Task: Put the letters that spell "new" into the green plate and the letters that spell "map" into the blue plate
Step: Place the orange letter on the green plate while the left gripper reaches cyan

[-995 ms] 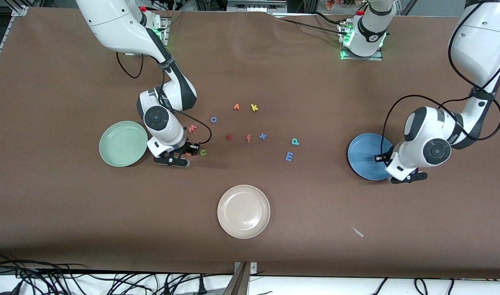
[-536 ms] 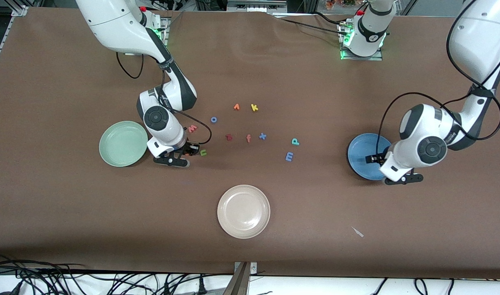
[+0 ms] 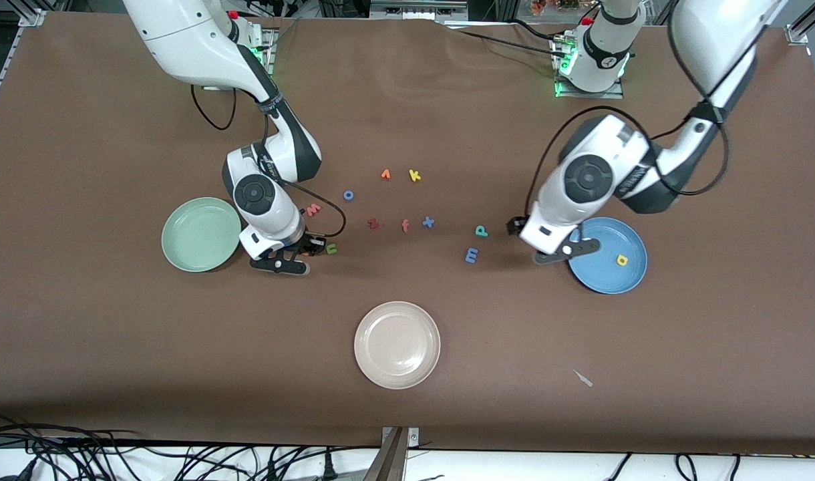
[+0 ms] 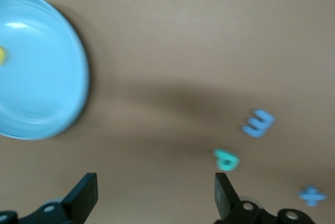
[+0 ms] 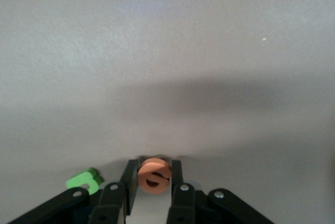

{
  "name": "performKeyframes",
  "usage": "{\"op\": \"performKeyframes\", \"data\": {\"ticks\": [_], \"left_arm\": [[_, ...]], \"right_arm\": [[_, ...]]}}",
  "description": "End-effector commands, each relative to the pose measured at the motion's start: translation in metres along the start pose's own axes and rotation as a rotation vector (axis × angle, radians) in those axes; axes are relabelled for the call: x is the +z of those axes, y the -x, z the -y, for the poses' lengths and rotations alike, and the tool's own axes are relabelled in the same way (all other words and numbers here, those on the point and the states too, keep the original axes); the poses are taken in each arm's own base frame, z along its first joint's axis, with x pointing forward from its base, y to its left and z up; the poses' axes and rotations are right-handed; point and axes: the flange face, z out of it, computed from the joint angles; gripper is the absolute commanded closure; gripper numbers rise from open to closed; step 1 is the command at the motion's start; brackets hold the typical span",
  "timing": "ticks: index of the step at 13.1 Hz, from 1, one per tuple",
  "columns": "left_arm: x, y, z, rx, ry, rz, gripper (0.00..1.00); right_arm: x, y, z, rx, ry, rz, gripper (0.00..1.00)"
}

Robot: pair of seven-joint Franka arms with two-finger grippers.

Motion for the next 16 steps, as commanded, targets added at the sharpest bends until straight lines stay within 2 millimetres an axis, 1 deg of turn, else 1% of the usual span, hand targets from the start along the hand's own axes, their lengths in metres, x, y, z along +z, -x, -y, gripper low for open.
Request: {"op": "performKeyframes", "data": {"ticks": [1, 2, 4, 5, 6, 7, 8, 11, 12, 13, 14, 15, 16], "left_arm": [[0.035, 0.013, -0.034, -0.04, 0.053, -0.019, 0.07], [0.05, 0.019, -0.046, -0.051, 0.045, -0.039, 0.09], [0.084, 0.026, -0.059, -0.063, 0.0, -0.101, 0.1], [0.099, 0.028, -0.063, -0.075, -0.003, -0.112, 0.1], [0.109, 0.029, -0.066, -0.084, 0.007, -0.112, 0.11], [0.117, 0.032, -0.069, -0.09, 0.02, -0.098, 0.13], [0.123, 0.035, -0.075, -0.092, 0.035, -0.095, 0.14], [0.13, 0.033, -0.073, -0.1, 0.03, -0.09, 0.24], [0.13, 0.034, -0.073, -0.1, 0.03, -0.088, 0.26], [0.131, 0.032, -0.072, -0.107, 0.029, -0.084, 0.26], [0.132, 0.033, -0.072, -0.112, 0.028, -0.074, 0.29], [0.134, 0.034, -0.071, -0.12, 0.026, -0.07, 0.32], [0.134, 0.033, -0.071, -0.127, 0.025, -0.069, 0.36]], "right_arm": [[-0.031, -0.011, -0.012, -0.001, 0.016, 0.028, 0.86], [-0.04, -0.015, -0.028, -0.024, 0.036, 0.046, 0.86], [-0.057, -0.015, -0.061, -0.089, 0.063, 0.081, 0.86], [-0.06, -0.01, -0.081, -0.132, 0.066, 0.084, 0.85], [-0.064, -0.009, -0.102, -0.166, 0.063, 0.072, 0.85], [-0.064, -0.003, -0.121, -0.19, 0.063, 0.066, 0.85], [-0.064, 0.004, -0.139, -0.219, 0.059, 0.057, 0.84], [-0.043, 0.02, -0.192, -0.291, 0.06, 0.027, 0.84], [-0.037, 0.02, -0.2, -0.314, 0.065, 0.014, 0.84], [-0.032, 0.019, -0.206, -0.327, 0.07, 0.01, 0.83], [-0.027, 0.019, -0.208, -0.343, 0.074, 0.014, 0.8], [-0.025, 0.018, -0.211, -0.339, 0.075, 0.02, 0.4], [-0.027, 0.014, -0.21, -0.332, 0.075, 0.018, 0.0]]}}
